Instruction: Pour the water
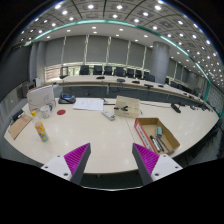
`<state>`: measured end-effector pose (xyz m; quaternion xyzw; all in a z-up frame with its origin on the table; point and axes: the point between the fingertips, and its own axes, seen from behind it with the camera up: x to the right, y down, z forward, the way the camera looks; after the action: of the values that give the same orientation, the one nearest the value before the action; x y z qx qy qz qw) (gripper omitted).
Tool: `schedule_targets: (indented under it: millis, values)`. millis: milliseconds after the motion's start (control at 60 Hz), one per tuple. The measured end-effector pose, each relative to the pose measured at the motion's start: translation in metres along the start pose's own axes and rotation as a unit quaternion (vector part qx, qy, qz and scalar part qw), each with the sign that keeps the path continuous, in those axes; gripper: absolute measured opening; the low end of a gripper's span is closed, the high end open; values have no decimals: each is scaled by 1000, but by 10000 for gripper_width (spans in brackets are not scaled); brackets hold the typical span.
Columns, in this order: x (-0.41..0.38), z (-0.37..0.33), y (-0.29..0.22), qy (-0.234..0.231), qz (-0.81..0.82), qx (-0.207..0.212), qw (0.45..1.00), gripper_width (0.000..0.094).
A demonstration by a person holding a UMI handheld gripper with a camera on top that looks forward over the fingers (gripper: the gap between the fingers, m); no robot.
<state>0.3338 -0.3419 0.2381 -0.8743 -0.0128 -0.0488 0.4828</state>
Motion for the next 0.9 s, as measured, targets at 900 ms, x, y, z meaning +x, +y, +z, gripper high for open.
schedule_targets:
  millis: [900]
  values:
    - [-413,132,41,-159,5,44,986,863]
